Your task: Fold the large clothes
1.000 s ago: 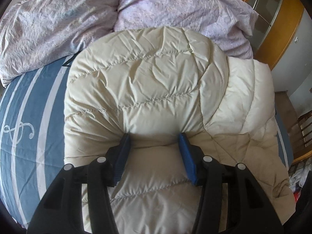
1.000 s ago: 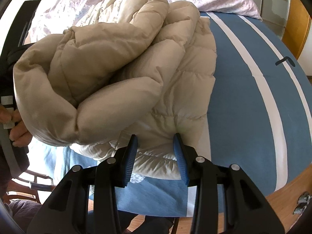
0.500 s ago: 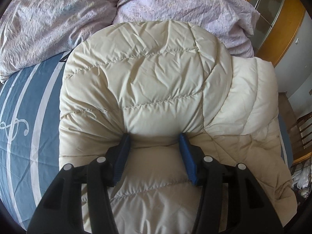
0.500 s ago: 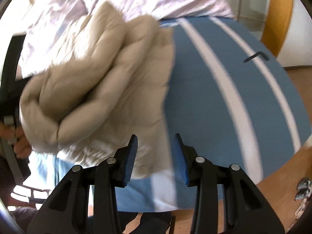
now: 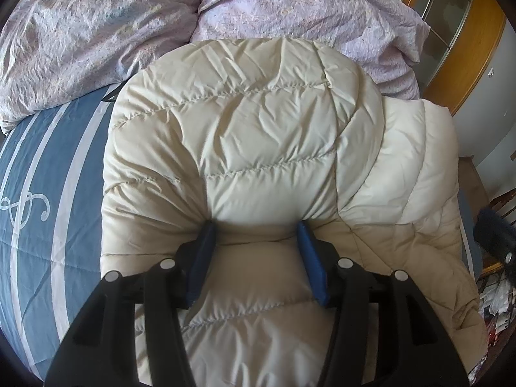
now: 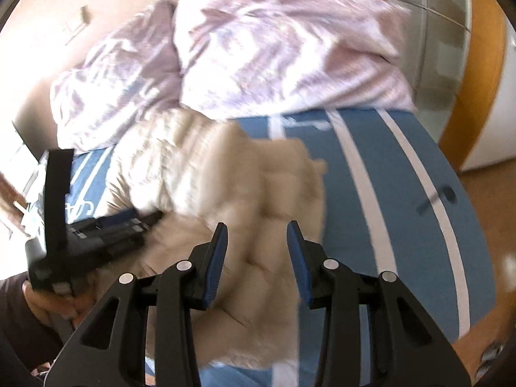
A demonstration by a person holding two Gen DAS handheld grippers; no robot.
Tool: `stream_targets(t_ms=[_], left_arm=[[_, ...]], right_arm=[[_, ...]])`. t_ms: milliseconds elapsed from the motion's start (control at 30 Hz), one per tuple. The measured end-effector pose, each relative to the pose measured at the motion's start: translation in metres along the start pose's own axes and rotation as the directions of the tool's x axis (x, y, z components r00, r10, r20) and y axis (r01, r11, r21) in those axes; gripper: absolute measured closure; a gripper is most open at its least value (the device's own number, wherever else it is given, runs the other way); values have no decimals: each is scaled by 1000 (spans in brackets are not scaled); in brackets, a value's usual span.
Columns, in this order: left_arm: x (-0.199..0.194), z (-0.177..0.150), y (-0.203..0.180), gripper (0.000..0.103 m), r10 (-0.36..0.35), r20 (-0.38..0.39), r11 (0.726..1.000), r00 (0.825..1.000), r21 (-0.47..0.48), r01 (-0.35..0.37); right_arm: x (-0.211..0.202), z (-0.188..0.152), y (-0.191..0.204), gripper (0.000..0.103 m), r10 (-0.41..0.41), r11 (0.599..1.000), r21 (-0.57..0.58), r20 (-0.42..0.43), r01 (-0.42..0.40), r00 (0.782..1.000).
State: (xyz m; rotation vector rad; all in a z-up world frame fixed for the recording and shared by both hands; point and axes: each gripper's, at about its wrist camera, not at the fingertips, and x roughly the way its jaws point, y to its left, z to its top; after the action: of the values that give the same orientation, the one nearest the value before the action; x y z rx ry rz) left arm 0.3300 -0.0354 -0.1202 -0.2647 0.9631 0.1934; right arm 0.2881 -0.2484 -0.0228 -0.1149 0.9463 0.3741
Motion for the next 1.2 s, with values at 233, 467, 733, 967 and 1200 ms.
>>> stream_targets(t_ms=[233,467,733,967,1200], left_arm=[[-2,-2,2,50,-8,7,1000,1000,-3,8],[-3,-3,4,50,-19,8,1000,1000,-7,19],[-2,-2,6,50,-35,5,999,999,-7,35],[-1,-1,4,50,-57,4,998,998,2,57],[0,0,1,50,-73,0,997,997,23,73]], right_arm=[[17,23,30,72,39,996,-76,5,-38,999],[62,10,23,81,-24,997,-77,-99,16,995],[82,-6,15,88,-82,995,-76,-142,72,986],[97,-12,3,93,-106,994,-52,-175,99,979],[107,-18,-7,94,-102,995,-21,-199,100,975]])
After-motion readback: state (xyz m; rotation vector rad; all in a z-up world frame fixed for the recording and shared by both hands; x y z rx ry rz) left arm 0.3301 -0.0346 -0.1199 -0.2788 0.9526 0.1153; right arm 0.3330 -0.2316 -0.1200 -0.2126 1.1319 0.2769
